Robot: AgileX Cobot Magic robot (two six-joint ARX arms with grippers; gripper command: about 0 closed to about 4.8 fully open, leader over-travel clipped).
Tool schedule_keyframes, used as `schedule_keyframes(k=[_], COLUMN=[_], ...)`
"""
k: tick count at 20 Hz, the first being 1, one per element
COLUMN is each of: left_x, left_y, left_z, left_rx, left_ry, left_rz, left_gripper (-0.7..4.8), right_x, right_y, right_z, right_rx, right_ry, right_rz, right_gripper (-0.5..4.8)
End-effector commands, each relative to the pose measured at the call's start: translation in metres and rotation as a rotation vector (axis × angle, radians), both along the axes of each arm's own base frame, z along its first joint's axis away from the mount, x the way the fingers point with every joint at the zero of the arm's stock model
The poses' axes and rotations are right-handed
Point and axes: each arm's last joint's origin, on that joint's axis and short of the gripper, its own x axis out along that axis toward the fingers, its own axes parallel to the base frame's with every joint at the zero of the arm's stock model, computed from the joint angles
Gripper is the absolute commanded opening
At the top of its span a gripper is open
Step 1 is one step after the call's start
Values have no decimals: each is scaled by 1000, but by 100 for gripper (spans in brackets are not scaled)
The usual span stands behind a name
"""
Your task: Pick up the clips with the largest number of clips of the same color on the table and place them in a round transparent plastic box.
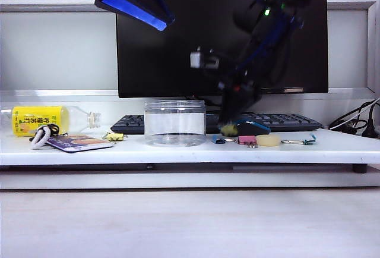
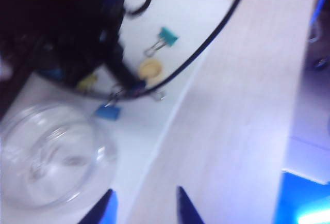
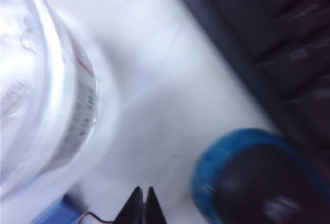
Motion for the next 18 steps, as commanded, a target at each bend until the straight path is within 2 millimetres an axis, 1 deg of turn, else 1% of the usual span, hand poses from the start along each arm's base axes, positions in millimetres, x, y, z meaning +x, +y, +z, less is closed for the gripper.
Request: schedule_keyframes(k=[1, 3, 5, 8, 11, 13, 15, 18], left_x=[5, 7, 12, 22, 27, 29, 28, 29], left_y=[4, 8, 18, 40, 53, 57, 57, 57], left_z=[1, 0, -2, -5, -6, -7, -7, -7], left_rx=[106, 150, 168, 170, 146, 142, 141, 139], left_ry=[-91, -114, -84, -16, 40, 51, 53, 54], left_rz=[168, 237, 272, 379, 384, 394, 394, 395], left_gripper=[161, 161, 161, 160, 161, 161, 161, 161], right_x=[-10, -16, -22, -29, -37, -42, -43, -39], right_y=[-4, -5, 0, 15, 35, 46, 51, 53], right_z=[36, 47, 54, 55, 58, 60, 61, 57], right_rx=[53, 101, 185, 220, 244, 253, 261, 262], right_ry=[-91, -87, -53, -46, -87, -107, -130, -132], right_rz=[0, 3, 46, 109, 167, 195, 206, 177], right_gripper=[-1, -1, -1, -1, -1, -2, -1, -2])
